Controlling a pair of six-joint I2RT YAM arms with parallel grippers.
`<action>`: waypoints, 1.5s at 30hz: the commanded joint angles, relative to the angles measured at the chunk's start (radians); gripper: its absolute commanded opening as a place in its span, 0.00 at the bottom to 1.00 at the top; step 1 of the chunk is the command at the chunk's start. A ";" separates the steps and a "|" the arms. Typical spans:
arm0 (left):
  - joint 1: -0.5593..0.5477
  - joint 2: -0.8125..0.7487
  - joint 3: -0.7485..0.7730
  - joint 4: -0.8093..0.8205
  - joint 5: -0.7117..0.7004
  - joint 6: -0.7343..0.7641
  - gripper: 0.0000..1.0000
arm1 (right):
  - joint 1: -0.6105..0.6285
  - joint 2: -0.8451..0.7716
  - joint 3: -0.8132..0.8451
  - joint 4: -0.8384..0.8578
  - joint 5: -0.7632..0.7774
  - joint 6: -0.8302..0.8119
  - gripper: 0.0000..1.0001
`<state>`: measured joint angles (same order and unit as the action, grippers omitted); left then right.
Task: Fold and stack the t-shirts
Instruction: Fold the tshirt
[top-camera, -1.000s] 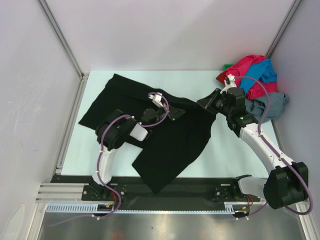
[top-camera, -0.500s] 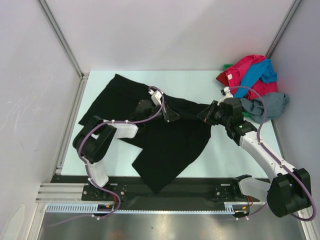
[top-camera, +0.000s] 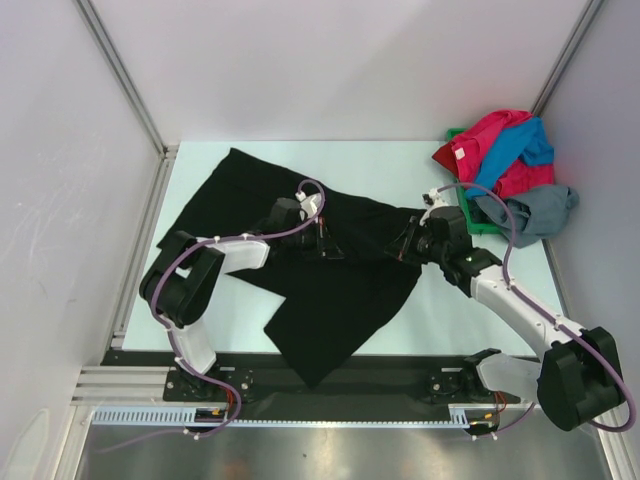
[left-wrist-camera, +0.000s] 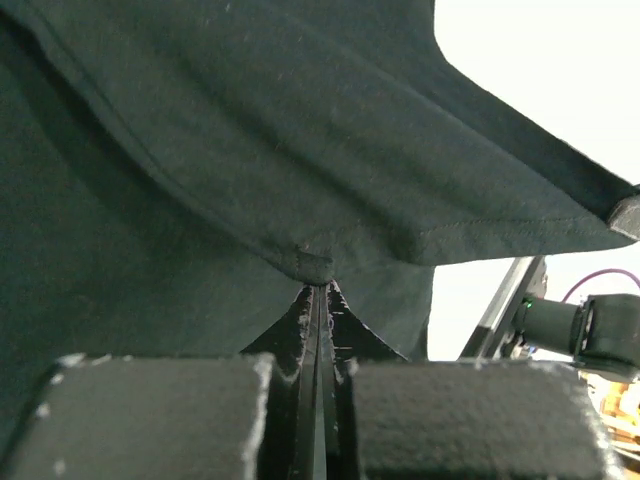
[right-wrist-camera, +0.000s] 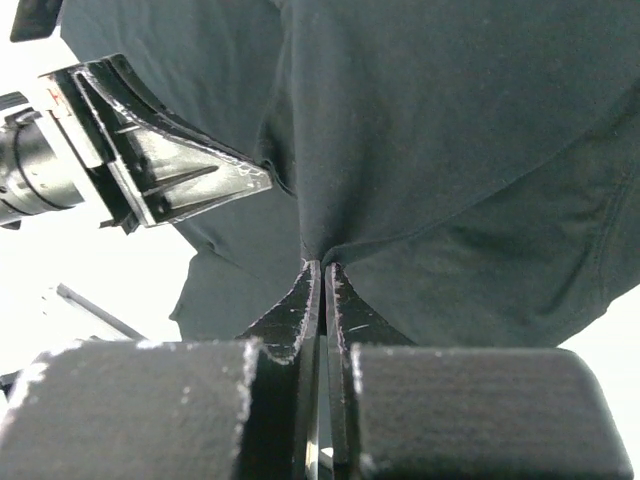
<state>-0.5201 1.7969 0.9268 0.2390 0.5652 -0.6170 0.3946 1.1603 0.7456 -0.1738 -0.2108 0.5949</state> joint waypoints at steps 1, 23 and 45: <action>0.006 -0.045 0.012 -0.043 0.016 0.053 0.00 | 0.010 -0.011 -0.017 -0.018 0.045 -0.001 0.00; 0.011 -0.159 0.021 -0.379 -0.131 0.171 0.13 | -0.065 -0.065 -0.066 -0.081 0.117 0.057 0.40; 0.569 0.278 0.671 -0.186 -0.120 0.085 0.40 | -0.246 0.579 0.290 0.306 0.257 -0.090 0.54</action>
<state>0.0189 1.9659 1.5261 -0.0692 0.4160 -0.4656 0.1547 1.7199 0.9936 0.0635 0.0303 0.5323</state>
